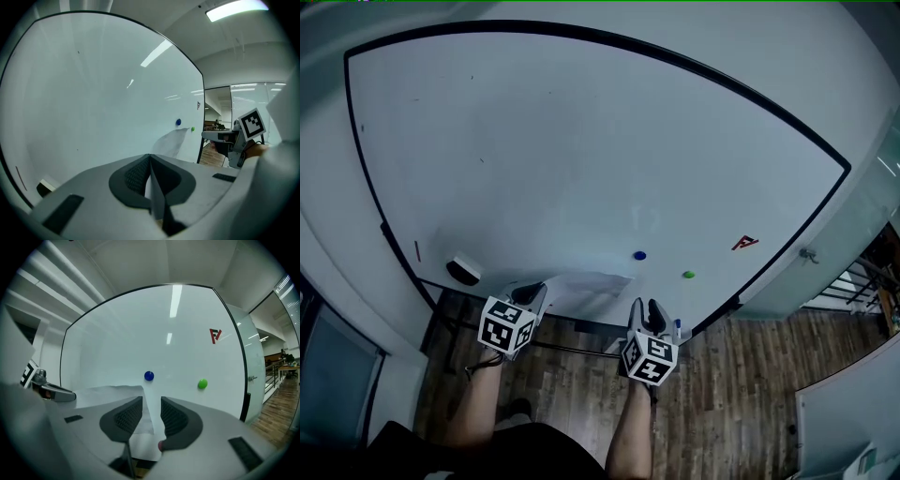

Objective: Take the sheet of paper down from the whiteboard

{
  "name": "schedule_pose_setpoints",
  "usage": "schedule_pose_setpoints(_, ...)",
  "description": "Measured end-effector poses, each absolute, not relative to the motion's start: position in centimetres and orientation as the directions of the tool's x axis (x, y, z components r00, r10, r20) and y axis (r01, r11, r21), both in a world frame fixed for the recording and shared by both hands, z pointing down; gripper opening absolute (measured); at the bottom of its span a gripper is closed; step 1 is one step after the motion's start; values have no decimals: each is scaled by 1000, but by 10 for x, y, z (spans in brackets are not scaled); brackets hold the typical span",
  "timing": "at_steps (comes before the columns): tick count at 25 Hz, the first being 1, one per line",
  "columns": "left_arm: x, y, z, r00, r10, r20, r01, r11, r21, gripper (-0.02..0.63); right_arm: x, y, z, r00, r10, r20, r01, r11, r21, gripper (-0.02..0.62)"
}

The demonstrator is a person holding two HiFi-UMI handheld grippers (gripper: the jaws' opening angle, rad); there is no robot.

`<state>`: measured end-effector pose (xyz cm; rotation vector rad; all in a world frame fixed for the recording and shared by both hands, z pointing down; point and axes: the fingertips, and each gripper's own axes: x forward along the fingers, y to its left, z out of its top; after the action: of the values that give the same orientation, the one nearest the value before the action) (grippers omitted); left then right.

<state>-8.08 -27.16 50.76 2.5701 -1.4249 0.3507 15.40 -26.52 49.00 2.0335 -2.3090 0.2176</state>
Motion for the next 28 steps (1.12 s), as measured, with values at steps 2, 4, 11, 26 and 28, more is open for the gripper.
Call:
schedule_pose_setpoints(2, -68, -256, 509, 501, -814, 293, -857, -513, 37, 20, 163, -250, 493, -144, -980, 138, -988, 134, -77, 132)
schedule_pose_setpoints(4, -57, -239, 512, 491, -818, 299, -863, -504, 37, 20, 169, -235, 499, -157, -977, 146, -986, 146, -81, 132)
schedule_pose_setpoints(11, -30, -187, 520, 477, -822, 310, -871, -490, 39, 20, 195, -186, 507, -175, -974, 145, -983, 165, -81, 107)
schedule_pose_setpoints(26, -9, -138, 512, 459, -835, 303, -878, -479, 11, 20, 221, -138, 515, -190, -973, 128, -977, 175, -122, 51)
schedule_pose_setpoints(28, -7, -134, 511, 461, -835, 301, -877, -481, 8, 20, 221, -134, 514, -199, -972, 122, -974, 183, -134, 45)
